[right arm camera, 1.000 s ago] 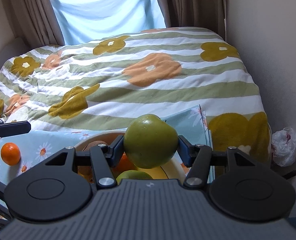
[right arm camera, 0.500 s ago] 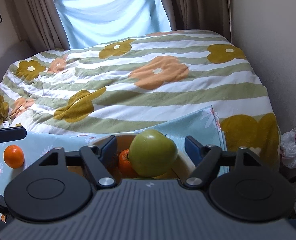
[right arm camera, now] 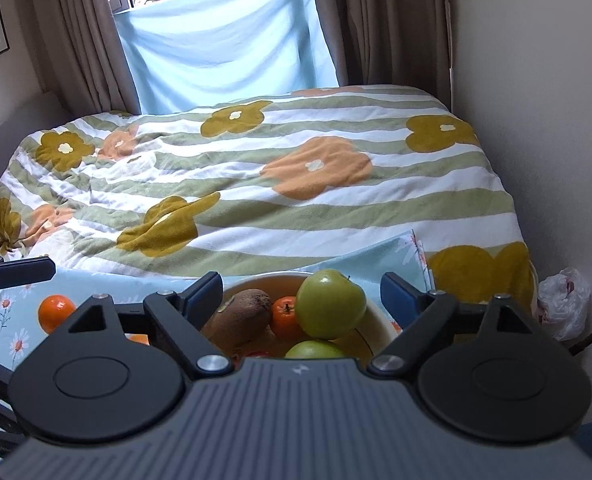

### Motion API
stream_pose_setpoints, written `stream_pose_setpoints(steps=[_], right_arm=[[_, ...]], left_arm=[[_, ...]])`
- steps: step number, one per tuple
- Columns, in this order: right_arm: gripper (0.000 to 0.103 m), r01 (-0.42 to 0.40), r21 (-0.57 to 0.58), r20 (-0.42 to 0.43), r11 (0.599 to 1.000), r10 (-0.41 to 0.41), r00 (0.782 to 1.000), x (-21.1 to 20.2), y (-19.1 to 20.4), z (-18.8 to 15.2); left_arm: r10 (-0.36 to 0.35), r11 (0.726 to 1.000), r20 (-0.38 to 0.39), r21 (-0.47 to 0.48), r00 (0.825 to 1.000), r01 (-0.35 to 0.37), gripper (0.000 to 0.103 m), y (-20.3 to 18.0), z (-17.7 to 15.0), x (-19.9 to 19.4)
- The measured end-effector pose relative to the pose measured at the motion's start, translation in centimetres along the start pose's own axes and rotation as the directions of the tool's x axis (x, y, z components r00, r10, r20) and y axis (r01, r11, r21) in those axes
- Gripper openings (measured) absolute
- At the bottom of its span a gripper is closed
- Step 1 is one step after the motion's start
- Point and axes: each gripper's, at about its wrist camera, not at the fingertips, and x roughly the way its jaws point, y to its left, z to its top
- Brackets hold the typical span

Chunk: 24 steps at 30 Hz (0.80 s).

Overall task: Organize fruits
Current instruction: 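Lower the green apple into the bowl and open the right tool, then move both tools from the bowl toward the two oranges on the cloth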

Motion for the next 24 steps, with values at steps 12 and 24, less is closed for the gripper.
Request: stream_pose_setpoints(steps=[12, 24], right_arm=[[0.101, -0.032, -0.055, 0.061, 0.998, 0.036, 0.998, -6.0, 9.1, 1.2], [0.101, 0.075, -0.054, 0.028, 0.996, -0.074, 0.997, -4.3, 18.6, -3.2]], left_arm=[[0.084, 0.995, 0.065, -0.053, 0.994, -0.081, 0.103, 7.6, -1.5, -7.2], [0.075, 0.995, 0.003, -0.062, 0.997, -0.075, 0.103, 16.0, -7.7, -8.5]])
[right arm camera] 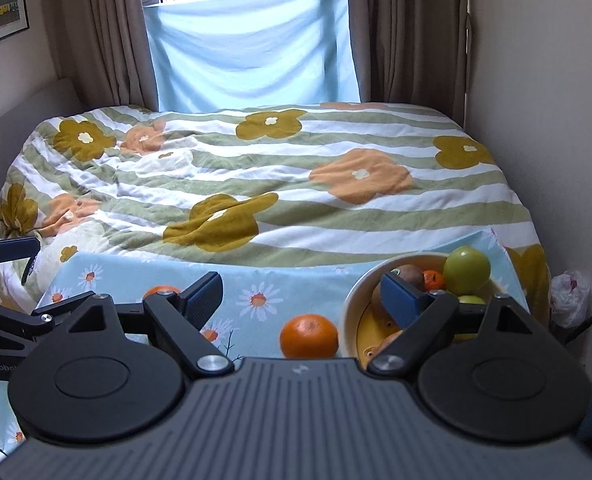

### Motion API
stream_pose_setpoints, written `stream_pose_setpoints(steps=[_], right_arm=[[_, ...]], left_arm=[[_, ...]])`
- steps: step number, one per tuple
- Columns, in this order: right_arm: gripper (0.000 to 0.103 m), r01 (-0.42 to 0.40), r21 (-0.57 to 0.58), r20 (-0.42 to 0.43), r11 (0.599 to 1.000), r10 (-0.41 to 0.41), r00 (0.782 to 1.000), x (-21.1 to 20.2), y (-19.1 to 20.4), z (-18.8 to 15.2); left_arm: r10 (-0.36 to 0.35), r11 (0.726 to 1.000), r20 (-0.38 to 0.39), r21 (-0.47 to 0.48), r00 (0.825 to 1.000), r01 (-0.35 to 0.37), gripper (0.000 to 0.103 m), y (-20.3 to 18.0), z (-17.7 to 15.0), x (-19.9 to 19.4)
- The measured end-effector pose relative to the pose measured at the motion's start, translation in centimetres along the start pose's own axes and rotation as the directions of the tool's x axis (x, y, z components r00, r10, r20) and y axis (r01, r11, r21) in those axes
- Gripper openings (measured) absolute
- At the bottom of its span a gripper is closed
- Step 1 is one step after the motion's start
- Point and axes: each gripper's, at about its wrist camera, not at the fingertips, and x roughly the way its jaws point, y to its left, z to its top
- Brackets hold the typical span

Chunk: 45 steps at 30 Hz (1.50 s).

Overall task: Organize fruits
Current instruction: 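Move both tools from the bowl toward the two oranges on the cloth, then grasp an orange with the left tool while the right tool grasps the other orange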

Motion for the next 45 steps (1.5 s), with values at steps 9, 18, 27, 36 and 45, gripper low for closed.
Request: stream_pose_setpoints(steps=[9, 18, 27, 36, 45], right_arm=[[0.101, 0.095, 0.046, -0.035, 0.994, -0.093, 0.995, 3.2, 3.5, -4.3], [0.101, 0.187, 0.134, -0.086, 0.973, -0.177, 0.98, 6.4, 3.7, -8.1], [0.101, 0.243, 0.198, -0.102, 0.95, -0.227, 0.969, 9.1, 4.0, -9.1], [0.1, 0.259, 0.242, -0.098, 0.935, -0.242, 0.965, 10.7, 4.1, -9.1], [0.098, 0.307, 0.25, -0.095, 0.918, -0.292, 0.952, 11.9, 3.9, -8.8]], left_arm=[[-0.047, 0.998, -0.034, 0.046, 0.998, 0.049, 0.103, 1.9, -4.1, 3.7], [-0.091, 0.99, -0.012, 0.108, 0.996, 0.092, 0.103, 1.9, -5.8, 7.3], [-0.135, 0.98, -0.028, 0.142, 0.99, 0.137, 0.089, 1.0, -5.8, 11.2], [-0.155, 0.978, -0.047, 0.134, 0.987, 0.16, 0.078, 1.0, -6.0, 12.7], [-0.172, 0.971, -0.051, 0.159, 0.984, 0.178, 0.067, 0.8, -6.0, 12.8]])
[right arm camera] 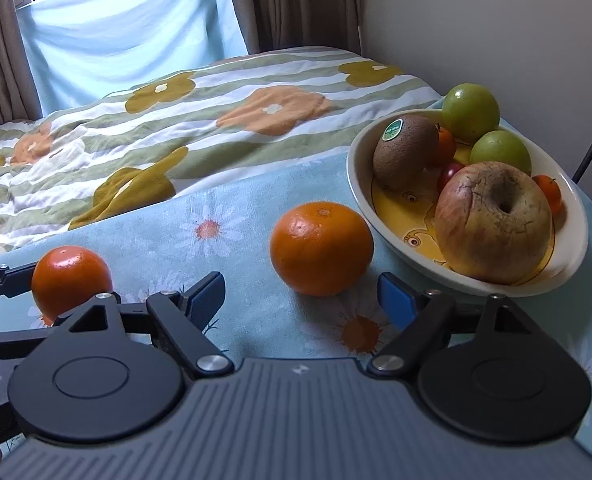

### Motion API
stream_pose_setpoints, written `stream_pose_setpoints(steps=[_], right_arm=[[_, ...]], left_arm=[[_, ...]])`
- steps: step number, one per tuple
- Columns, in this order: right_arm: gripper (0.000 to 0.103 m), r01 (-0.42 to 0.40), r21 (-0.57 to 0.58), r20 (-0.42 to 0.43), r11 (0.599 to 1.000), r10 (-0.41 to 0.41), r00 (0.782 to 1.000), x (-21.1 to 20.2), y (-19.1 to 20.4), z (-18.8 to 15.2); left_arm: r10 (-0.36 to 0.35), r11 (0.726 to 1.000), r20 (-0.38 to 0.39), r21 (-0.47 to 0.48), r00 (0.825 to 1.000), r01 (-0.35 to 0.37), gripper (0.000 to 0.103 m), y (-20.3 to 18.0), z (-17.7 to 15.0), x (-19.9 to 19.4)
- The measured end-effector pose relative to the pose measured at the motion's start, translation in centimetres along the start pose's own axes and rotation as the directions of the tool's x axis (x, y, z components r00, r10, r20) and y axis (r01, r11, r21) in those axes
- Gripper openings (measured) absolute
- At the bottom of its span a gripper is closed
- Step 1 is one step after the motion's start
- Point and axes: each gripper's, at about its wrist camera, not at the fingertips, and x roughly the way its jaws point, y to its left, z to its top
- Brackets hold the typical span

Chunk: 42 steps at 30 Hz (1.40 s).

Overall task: Organize fruits
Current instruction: 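Grasp an orange with the left tool while the right tool grasps the other orange, then carry both oranges in the two tools over the bowl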

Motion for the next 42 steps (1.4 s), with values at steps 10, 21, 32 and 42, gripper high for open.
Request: stream_pose_setpoints(steps=[10, 21, 32, 42], right_arm=[[0.097, 0.05, 0.02, 0.03, 0.999, -0.05, 0.998, 1.1, 0.0, 0.2], [0.074, 0.062, 0.043, 0.047, 0.997, -0.064, 0.997, 2.2, 0.0, 0.7], [0.073, -0.013, -0.021, 0.088, 1.0, 0.014, 0.996, -0.2, 0.5, 0.8], [0.073, -0.085, -0.051, 0.105, 0.995, 0.09, 0.99, -5.1, -1.1, 3.0]], left_arm=[[0.005, 1.0, -0.003, -0.026, 1.0, -0.005, 0.067, 0.0, 0.0, 0.0], [0.013, 1.0, 0.002, -0.022, 1.0, -0.013, 0.067, -0.1, -0.1, -0.2], [0.026, 0.998, 0.031, -0.049, 0.999, -0.025, 0.067, -0.1, 0.5, -1.9], [0.051, 0.998, 0.086, -0.038, 0.995, -0.047, 0.066, -2.6, 3.5, -6.2]])
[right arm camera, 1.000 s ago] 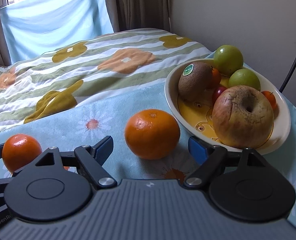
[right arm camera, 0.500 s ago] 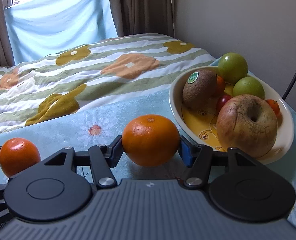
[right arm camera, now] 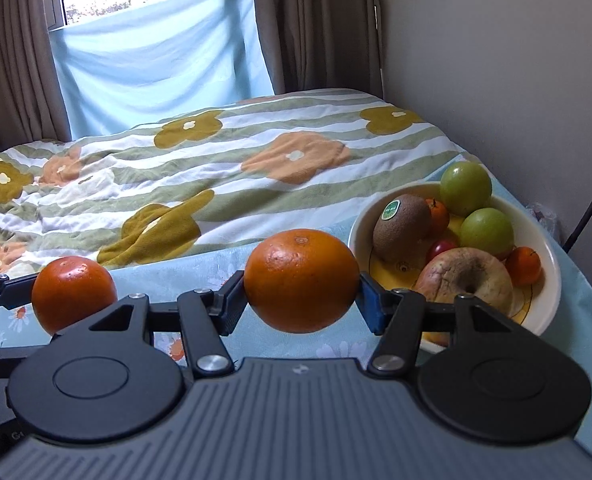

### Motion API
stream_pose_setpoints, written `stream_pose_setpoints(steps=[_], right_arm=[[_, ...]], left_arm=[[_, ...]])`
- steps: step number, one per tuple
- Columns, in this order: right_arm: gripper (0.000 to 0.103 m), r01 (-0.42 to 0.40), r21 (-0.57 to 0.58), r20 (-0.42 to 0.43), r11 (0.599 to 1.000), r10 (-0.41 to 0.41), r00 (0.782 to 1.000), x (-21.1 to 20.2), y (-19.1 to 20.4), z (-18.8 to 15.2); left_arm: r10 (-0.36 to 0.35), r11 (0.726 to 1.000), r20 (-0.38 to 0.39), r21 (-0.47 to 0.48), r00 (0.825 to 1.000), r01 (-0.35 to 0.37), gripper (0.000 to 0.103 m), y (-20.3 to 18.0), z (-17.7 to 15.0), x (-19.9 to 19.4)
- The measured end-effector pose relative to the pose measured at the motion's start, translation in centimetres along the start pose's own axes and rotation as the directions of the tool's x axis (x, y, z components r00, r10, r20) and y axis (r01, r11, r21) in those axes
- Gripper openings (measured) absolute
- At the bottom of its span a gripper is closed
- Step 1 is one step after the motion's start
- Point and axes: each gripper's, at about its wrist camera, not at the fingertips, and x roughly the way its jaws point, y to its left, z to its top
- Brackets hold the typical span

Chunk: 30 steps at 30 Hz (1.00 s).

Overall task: Organize fruits
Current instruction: 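Carry both oranges in the two tools over the bowl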

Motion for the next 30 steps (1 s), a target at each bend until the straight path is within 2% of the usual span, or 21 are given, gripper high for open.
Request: stream_pose_setpoints(steps=[7, 14, 22, 30], right_arm=[[0.073, -0.015, -0.015, 0.009, 1.0, 0.015, 1.0, -3.7, -3.5, 2.4], [0.073, 0.002, -0.015, 0.016, 1.0, -0.001, 1.0, -6.0, -8.5, 4.2], [0.073, 0.023, -0.002, 0.001, 1.0, -0.023, 1.0, -6.0, -14.1, 5.0], [0.073, 0.029, 0.01, -0.03, 1.0, -0.029, 0.999, -4.5, -17.9, 5.0]], left_arm=[[-0.007, 1.0, 0.028, -0.017, 1.0, 0.008, 0.066, -3.0, 3.2, -2.1], [-0.029, 0.999, 0.052, -0.02, 0.998, 0.03, 0.066, -6.9, 6.2, -2.3], [-0.053, 0.999, 0.047, -0.009, 0.997, 0.054, 0.066, -11.4, 8.4, 0.0], [-0.078, 0.997, 0.021, 0.017, 0.997, 0.078, 0.066, -14.6, 9.2, 3.8]])
